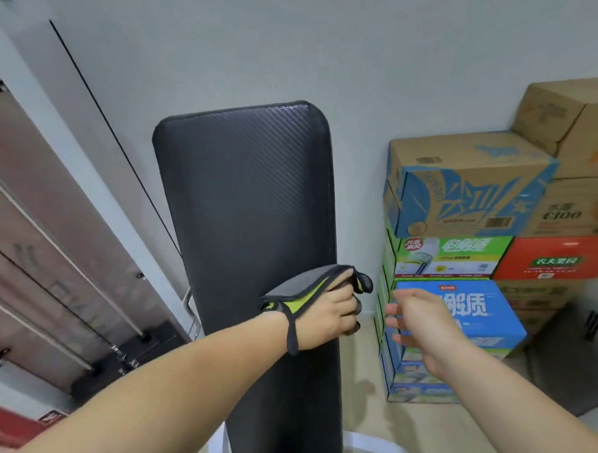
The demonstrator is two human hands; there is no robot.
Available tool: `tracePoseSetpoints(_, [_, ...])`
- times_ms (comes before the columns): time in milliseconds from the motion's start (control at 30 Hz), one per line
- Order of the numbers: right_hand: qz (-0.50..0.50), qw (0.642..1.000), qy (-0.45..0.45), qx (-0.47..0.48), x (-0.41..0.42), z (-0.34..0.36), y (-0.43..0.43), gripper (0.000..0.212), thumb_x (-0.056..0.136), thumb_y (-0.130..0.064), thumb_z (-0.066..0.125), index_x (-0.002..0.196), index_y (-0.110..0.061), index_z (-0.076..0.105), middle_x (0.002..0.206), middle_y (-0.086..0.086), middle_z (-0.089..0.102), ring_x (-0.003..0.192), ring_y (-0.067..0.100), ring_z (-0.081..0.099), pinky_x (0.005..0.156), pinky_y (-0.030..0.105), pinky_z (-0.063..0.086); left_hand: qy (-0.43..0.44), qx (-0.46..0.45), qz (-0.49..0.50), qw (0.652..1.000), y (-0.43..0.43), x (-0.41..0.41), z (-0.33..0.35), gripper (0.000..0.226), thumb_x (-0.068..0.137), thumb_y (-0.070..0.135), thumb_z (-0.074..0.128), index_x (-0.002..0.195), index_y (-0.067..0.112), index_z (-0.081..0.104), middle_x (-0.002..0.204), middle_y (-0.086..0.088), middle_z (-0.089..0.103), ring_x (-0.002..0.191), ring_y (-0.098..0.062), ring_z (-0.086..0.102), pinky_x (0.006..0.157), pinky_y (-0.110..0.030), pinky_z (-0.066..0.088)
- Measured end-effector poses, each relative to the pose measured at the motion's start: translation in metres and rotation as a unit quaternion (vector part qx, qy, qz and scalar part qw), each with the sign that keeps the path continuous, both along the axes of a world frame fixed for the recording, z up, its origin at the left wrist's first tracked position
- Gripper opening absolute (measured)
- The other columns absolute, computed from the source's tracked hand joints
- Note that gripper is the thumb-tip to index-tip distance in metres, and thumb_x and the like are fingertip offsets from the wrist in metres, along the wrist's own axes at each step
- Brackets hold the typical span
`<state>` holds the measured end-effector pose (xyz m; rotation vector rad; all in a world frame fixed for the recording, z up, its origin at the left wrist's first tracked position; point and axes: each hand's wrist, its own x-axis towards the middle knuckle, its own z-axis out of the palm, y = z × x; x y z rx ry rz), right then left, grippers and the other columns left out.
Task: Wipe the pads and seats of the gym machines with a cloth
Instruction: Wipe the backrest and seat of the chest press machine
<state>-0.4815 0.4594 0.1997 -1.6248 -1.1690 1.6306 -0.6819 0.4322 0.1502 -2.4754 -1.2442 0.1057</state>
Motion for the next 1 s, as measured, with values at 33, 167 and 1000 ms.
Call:
tracePoseSetpoints(33, [0.001,1.0,-0.002,-0.002,-0.002,-0.004,-0.003,0.024,0.104,-0.01,0.045,0.121,-0.015,0.062,0.102,0.011,0.067,0.087,0.026,0.06,0.07,0.036,0.047,-0.008,0.046,-0.001,0.999,0.005,-0.004,0.022,0.011,0.077,-0.006,0.08,0.085,-0.004,0.073,0.103,-0.031,0.07,0.113,-0.039,0.055,0.118,-0.055,0.016])
tracePoseSetpoints(167, [0.01,1.0,0.011,-0.015,-0.026,-0.014,-0.014,0.024,0.104,-0.007,0.042,0.111,-0.015,0.062,0.09,0.008,0.061,0.081,0.024,0.055,0.065,0.033,0.042,0.021,0.243,0.011,0.97,0.021,-0.028,0.122,0.021,0.101,0.032,0.055,0.103,0.018,0.071,0.126,-0.009,0.068,0.139,-0.036,0.051,0.123,-0.068,0.011])
tracePoseSetpoints(1000, [-0.048,0.992,-0.056,0.101,-0.068,-0.092,-0.108,0.031,0.108,-0.037,0.043,0.126,-0.021,0.061,0.118,0.001,0.06,0.109,0.024,0.056,0.095,0.04,0.048,-0.018,0.361,0.072,0.93,-0.048,-0.112,0.042,0.043,0.1,0.017,0.055,0.142,0.026,0.059,0.161,-0.008,0.044,0.146,-0.045,0.039,0.119,-0.065,0.028])
